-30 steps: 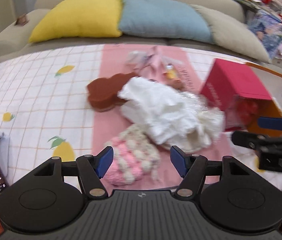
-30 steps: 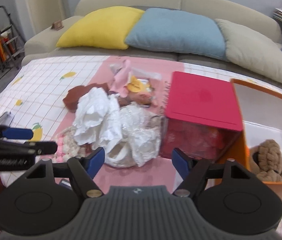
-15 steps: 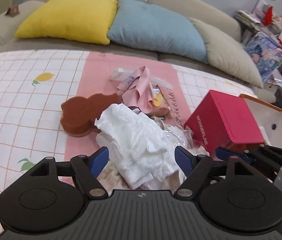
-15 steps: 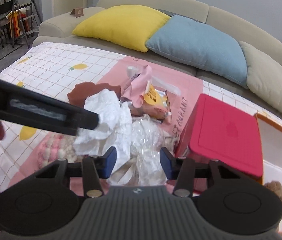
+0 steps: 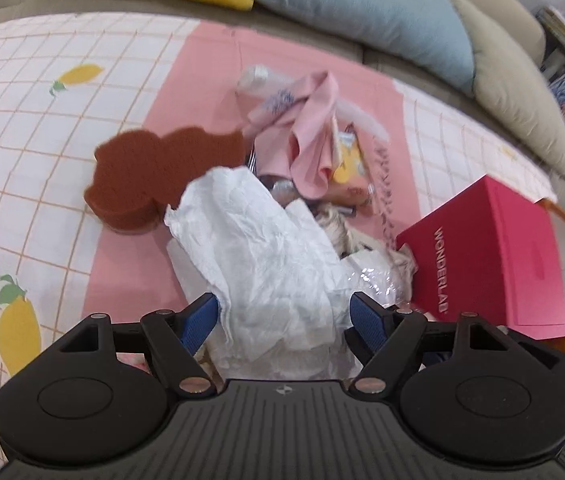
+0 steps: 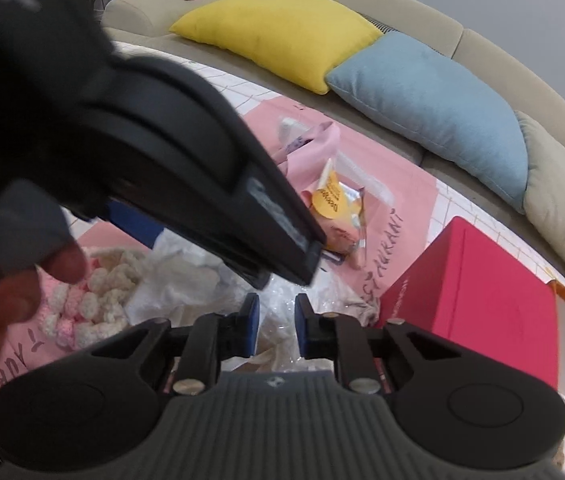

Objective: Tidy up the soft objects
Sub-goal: 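Grasp the white tissue with the left tool while the right tool grasps the clear plastic bag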

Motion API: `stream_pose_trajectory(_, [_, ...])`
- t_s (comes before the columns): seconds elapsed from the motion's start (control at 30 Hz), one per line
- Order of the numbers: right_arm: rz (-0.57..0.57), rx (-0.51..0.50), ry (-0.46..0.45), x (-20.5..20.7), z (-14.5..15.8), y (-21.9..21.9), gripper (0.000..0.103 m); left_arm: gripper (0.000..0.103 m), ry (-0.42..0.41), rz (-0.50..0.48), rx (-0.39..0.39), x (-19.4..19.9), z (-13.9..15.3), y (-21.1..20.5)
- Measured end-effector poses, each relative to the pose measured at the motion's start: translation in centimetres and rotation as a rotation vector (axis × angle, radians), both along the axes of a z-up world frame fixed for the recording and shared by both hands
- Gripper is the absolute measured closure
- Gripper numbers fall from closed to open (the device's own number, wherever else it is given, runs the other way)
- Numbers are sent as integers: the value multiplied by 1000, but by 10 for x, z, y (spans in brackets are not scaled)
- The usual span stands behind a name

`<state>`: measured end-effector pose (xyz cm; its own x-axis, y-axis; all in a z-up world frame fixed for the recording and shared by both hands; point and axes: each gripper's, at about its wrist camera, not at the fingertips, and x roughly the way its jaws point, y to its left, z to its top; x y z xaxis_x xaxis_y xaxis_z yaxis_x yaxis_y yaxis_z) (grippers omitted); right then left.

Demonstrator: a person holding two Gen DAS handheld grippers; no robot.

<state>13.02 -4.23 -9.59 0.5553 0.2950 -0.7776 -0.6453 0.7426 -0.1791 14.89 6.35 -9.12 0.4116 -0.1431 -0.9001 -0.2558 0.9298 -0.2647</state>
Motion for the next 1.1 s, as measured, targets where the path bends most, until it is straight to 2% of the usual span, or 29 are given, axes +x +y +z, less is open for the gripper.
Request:
stream_pose_trajectory(0.07, [-2, 1, 10, 1, -1, -1, 81, 17, 13, -5, 7, 1, -5, -2])
stream_pose_trajectory(0.17, [2, 7, 22, 3, 1, -5, 78, 32, 11, -19, 9, -2, -6, -3])
stream_pose_trajectory(0.3, [-7, -7, 12, 5, 2, -8, 78, 73, 32, -47, 40, -4, -10, 1])
stream_pose_trajectory(0.33, [-12, -3, 19, 7, 1, -9, 78, 78, 38, -58, 59, -4, -11, 1])
stream_pose_trajectory(0.43, [-13, 4, 33, 10, 0, -10, 78, 86, 33, -85, 81, -7, -16, 1])
stream_pose_trajectory(0.6, [25, 0, 31, 7, -1, -8, 66, 92, -48, -86, 70, -19, -1, 7])
stream_pose_trajectory(0.67, [47, -5, 19, 4, 0, -7, 54, 92, -93, -90, 54, -27, 12, 9])
stream_pose_trajectory(0.73, [68, -32, -11, 4, -3, -3, 49, 93, -136, -95, 62, -34, 25, 10])
stream_pose_trajectory(0.9, [103, -69, -33, 7, -9, 3, 48, 93, -159, -103, 83, -43, 33, 15])
stream_pose_trajectory(1.1, [152, -135, -24, 8, -20, 12, 49, 93, -127, -104, 93, -48, 21, 19])
